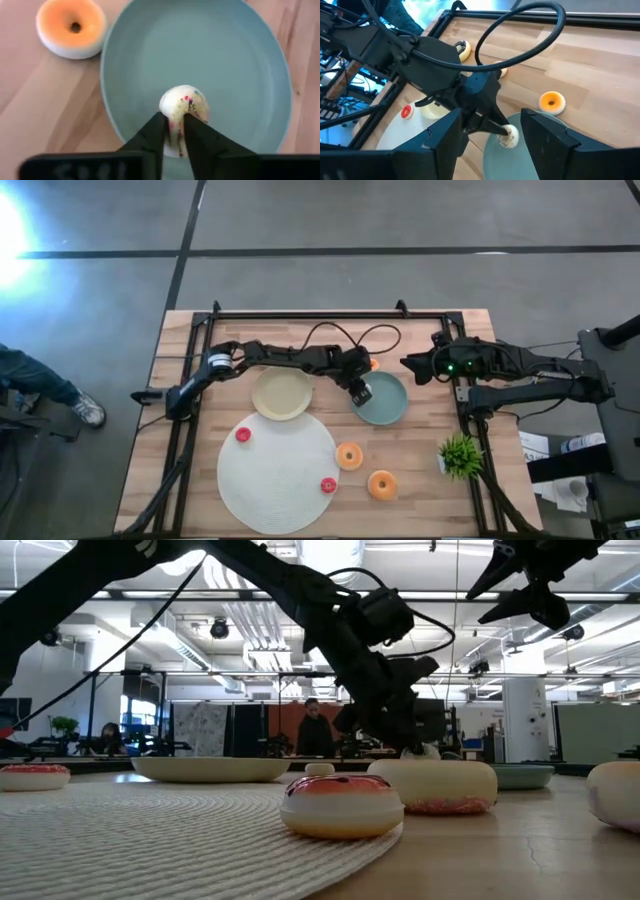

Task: Pick & Place donuts
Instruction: Put the white donut on the blue plate, then put the blue donut on the blue plate

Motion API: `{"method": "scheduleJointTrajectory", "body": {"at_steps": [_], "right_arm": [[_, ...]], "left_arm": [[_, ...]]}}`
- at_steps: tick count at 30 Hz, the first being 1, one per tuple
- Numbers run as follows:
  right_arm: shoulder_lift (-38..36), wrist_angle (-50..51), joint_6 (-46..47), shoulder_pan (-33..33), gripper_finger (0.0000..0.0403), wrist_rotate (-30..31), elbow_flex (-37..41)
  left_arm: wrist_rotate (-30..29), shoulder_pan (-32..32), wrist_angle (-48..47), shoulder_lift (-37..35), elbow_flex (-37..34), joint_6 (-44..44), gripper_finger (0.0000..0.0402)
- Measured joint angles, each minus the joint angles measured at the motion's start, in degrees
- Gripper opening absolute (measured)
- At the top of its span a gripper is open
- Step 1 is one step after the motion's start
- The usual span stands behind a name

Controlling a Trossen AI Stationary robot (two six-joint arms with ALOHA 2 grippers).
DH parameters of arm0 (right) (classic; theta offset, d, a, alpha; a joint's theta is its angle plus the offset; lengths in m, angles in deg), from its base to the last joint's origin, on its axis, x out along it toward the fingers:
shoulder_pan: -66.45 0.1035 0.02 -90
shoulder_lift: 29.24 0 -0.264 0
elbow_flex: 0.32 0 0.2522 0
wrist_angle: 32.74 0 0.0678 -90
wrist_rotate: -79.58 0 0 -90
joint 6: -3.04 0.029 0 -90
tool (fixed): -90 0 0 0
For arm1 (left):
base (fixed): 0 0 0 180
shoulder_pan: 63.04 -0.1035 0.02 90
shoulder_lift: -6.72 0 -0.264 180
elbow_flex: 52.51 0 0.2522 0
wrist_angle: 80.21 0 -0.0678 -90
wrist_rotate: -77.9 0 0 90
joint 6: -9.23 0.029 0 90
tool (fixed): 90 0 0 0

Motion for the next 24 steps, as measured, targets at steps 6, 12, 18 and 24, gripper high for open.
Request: {"method": "scheduleJointTrajectory", "body": {"at_steps": [6, 12, 18, 24], "right_arm": [[0.00, -0.02, -0.98, -0.01, 0.0196, 0.03, 0.00], [0.00, 0.18, -1.42, -0.01, 0.0196, 0.05, 0.00], [0.00, 0.41, -2.62, -0.01, 0.0196, 0.16, 0.04], [0.02, 1.33, -3.71, -0.01, 0.0196, -0.12, 0.07]], "left_arm": [[1.37, 0.18, -0.16, -0.02, -1.41, -1.72, 0.0126], [-1.38, 0.14, -0.91, -2.19, -1.17, -0.62, 0.0143], [-9.56, 0.03, -1.67, -6.75, -1.28, 4.38, 0.0141], [-14.23, -1.14, -3.52, -8.02, -1.25, 18.01, 0.0141]]}}
